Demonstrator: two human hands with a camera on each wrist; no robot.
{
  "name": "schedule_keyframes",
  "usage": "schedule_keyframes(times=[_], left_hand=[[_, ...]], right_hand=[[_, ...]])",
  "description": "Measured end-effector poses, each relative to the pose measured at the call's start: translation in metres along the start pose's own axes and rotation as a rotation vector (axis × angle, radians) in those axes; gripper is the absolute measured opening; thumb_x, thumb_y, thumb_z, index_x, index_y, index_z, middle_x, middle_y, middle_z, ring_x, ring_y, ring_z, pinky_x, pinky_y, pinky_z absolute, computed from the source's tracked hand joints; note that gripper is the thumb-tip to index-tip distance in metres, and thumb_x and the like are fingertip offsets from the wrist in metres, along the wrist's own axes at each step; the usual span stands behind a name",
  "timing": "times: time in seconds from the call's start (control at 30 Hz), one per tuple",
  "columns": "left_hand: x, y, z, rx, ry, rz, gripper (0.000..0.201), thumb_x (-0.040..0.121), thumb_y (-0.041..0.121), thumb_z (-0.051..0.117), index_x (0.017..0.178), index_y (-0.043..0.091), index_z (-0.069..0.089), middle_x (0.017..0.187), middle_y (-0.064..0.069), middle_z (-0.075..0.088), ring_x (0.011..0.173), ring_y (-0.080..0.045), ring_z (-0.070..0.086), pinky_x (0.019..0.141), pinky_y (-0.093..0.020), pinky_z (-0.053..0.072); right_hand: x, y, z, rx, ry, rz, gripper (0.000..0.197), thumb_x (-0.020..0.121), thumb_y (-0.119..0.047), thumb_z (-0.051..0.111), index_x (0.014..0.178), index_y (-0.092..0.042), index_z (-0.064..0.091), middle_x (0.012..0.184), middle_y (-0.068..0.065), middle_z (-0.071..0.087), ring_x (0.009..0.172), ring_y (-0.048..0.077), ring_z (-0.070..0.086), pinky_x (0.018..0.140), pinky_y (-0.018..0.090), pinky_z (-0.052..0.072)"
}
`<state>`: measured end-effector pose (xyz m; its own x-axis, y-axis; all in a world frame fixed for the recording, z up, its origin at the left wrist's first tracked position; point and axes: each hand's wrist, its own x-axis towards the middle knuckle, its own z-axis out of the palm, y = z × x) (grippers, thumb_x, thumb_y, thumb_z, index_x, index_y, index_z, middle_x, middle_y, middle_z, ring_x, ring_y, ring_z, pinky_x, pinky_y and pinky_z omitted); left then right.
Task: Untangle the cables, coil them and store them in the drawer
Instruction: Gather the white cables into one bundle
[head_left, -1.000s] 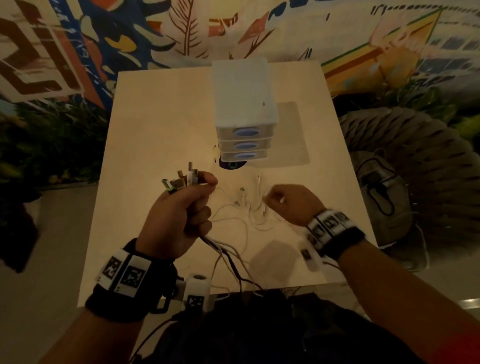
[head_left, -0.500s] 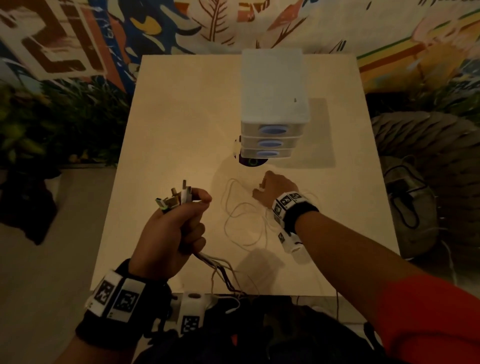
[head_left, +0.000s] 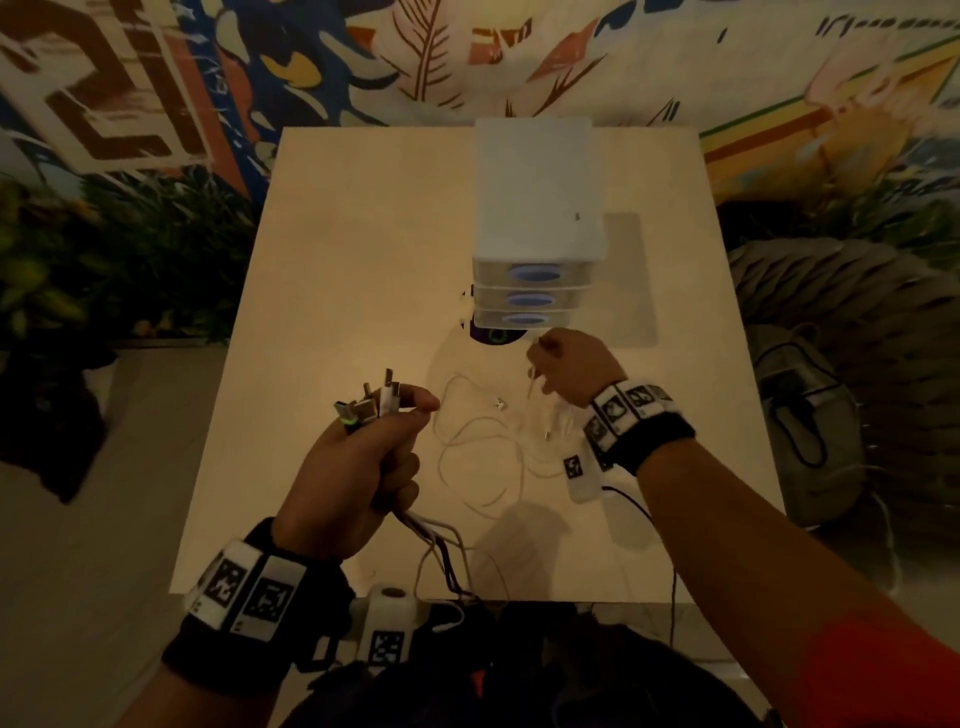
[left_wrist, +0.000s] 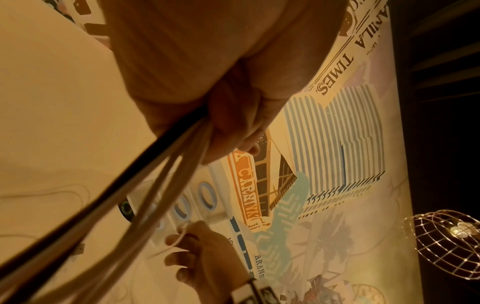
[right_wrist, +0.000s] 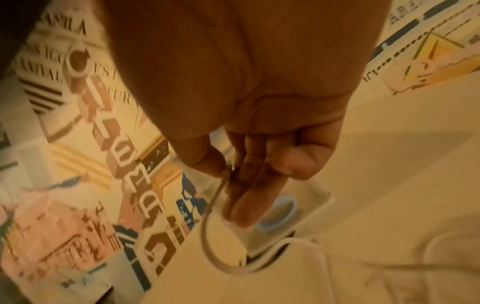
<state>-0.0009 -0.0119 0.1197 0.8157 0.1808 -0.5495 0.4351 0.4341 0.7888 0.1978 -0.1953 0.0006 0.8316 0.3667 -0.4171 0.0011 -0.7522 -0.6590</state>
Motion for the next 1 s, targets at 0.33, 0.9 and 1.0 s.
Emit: schedule_keyframes(times=[0.33,0.9,1.0], left_hand=[[0.015,-0.009,0.041,0.113,-0.080,0.006,0.025,0.105,0.013,0.046,0.116,0.010,0.068,0.061,0.000,0.017,0.051,-0.015,0.010,0.047,-0.027,0.014],[0.021,-0.017,0.109,0.860,-0.095,0.513,0.022,0.096,0.048,0.059,0.106,0.031,0.071,0.094,0.004,0.074,0.086,-0.017,0.069,0.079,-0.044,0.055],[0.019,-0.012,0.114,0.760,-0.039,0.506,0.017,0.100,0.032,0.058,0.095,0.023,0.071,0.071,0.015,0.068,0.058,-0.001,0.059,0.061,-0.030,0.043]], right_hand=[[-0.087,0.001,-0.077,0.478,0.093,-0.194,0.020,0.106,-0.027,0.045,0.110,-0.012,0.059,0.087,0.008,0.074,0.068,0.028,0.073,0.057,0.030,0.050],[-0.156,-0.022,-0.100,0.488,0.153,-0.453,0.016,0.095,-0.030,0.066,0.109,-0.021,0.062,0.090,-0.005,0.075,0.081,0.010,0.073,0.076,0.025,0.057],[-0.153,-0.011,-0.104,0.458,0.257,-0.489,0.021,0.093,-0.032,0.069,0.112,-0.028,0.062,0.102,-0.012,0.071,0.090,0.007,0.068,0.078,0.024,0.055]])
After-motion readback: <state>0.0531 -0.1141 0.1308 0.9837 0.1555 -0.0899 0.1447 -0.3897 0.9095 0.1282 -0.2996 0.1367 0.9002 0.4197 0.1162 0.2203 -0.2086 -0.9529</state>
